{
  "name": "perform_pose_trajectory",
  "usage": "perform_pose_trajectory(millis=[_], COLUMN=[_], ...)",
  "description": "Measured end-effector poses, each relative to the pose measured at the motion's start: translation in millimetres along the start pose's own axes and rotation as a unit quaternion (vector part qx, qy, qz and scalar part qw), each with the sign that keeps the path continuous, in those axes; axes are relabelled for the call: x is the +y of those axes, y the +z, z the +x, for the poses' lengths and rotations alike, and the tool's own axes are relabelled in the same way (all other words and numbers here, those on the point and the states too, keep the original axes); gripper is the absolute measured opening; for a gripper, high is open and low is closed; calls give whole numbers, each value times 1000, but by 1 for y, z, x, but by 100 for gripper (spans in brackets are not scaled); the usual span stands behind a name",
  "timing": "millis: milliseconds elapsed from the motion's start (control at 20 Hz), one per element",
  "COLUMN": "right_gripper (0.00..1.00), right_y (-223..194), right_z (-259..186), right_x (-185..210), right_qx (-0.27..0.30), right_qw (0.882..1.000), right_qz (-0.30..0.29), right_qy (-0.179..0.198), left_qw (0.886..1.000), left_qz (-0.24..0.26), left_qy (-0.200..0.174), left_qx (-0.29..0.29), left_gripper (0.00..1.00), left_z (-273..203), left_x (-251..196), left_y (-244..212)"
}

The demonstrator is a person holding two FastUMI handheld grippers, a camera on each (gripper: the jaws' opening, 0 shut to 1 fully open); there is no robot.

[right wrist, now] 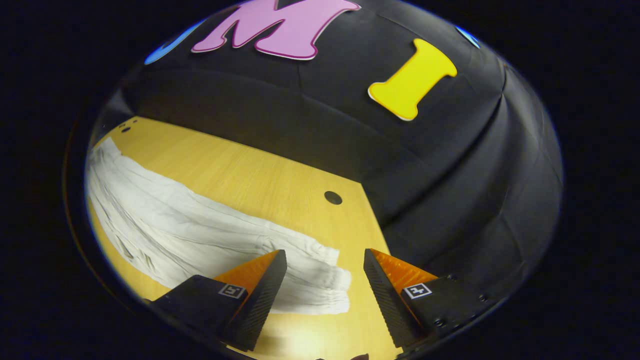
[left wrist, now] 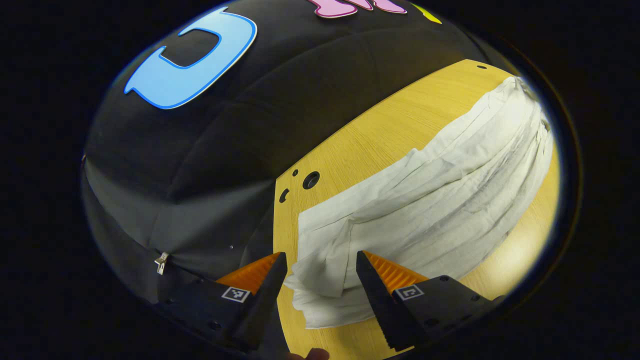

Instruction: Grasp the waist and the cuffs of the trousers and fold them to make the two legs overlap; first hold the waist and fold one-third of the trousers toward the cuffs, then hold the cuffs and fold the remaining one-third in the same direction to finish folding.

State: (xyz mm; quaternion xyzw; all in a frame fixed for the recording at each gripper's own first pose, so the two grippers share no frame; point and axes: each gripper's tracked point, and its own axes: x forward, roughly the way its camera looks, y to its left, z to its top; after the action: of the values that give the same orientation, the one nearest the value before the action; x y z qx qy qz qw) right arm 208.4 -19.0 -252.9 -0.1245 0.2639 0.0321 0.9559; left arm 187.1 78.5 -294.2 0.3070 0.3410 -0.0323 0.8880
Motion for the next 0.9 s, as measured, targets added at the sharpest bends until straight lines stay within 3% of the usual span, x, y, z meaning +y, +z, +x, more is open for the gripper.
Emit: perform_pose_trajectory(millis=[150,250,400,500,900], right_gripper=[98,98,98,100,99], right_y=[-25,-47,-82,-100,-105], right_z=[-2,-8,-2,6,27], right_x=[7,6,12,15,6], right_qx=[48,84,128,146,165], right_qw=[994,976,923,890,799], right_qz=[98,200,363,433,578], right_qy=[24,23,8,-5,-34], left_qw=[1000,1000,998,996,980], left_qz=[-11,-25,-63,-89,-193], left_qy=[-2,-6,-16,-23,-42], left_qx=[-1,-2,-3,-4,6], left_gripper=[89,89,89,89,89], left_z=[-4,-13,-26,-34,-59], left_x=[-1,-5,-11,-15,-21], left_y=[1,-1,-4,-7,-25])
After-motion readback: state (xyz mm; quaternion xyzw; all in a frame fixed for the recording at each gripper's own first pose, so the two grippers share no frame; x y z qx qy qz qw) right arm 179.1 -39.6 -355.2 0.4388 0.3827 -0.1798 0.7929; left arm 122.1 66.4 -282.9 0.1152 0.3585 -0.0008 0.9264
